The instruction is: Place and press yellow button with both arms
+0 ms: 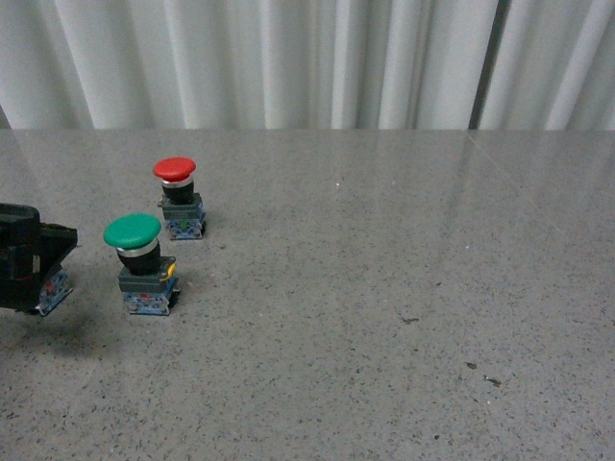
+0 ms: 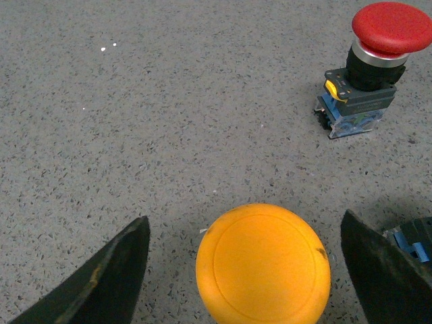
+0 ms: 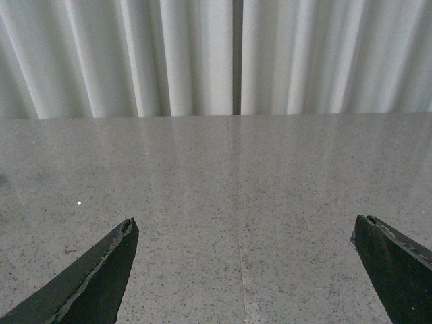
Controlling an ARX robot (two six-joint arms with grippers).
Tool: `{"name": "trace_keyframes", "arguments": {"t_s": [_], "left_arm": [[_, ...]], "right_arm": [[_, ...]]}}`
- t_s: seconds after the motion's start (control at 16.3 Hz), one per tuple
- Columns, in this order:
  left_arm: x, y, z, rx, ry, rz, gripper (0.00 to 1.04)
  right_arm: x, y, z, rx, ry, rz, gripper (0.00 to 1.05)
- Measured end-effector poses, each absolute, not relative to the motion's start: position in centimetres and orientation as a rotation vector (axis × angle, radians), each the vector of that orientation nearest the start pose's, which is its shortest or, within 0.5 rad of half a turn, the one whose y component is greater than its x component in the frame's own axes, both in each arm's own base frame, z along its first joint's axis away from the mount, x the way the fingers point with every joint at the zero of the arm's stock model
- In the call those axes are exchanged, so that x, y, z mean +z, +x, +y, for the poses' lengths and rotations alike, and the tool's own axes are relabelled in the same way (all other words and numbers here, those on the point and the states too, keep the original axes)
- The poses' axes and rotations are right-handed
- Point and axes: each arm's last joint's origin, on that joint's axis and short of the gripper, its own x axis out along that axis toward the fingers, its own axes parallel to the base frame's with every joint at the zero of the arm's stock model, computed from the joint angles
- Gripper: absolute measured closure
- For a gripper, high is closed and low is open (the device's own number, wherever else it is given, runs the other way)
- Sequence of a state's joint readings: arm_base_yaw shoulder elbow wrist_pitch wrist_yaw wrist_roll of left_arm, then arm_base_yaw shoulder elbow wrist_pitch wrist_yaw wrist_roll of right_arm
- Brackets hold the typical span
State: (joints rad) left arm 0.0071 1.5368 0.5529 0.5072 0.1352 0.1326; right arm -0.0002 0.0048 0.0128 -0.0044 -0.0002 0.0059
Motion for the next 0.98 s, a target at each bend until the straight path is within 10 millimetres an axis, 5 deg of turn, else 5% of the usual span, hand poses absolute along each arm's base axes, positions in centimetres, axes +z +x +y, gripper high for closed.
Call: {"name": "trace_keyframes", "arguments": {"t_s": [0.31, 0.49, 0.68, 0.74, 0.98], "left_arm": [[15.4, 28.2, 0.1, -0.101, 0.118, 0.472, 0.67], [19.5, 26.6, -0.8, -0.076, 0.153, 0.369, 0.71], [26.2, 24.9, -5.4, -0.159, 0.133, 0.160, 0.71], [27.1, 25.3, -7.5, -0.186, 0.109, 0.135, 0.71], [22.7, 27.4, -14.5, -0.235, 0.020, 0.311, 0.72]], "right_arm": [[16.7, 9.7, 0.0, 0.000, 0.006, -0.004, 0.06], [16.7, 9.7, 0.0, 0.000, 0.006, -0.003, 0.06], [16.7, 9.7, 0.0, 0.000, 0.006, -0.003, 0.06], [16.7, 9.7, 0.0, 0.000, 0.006, -0.003, 0.06], [16.7, 9.7, 0.0, 0.000, 0.006, -0.004, 0.06]]}}
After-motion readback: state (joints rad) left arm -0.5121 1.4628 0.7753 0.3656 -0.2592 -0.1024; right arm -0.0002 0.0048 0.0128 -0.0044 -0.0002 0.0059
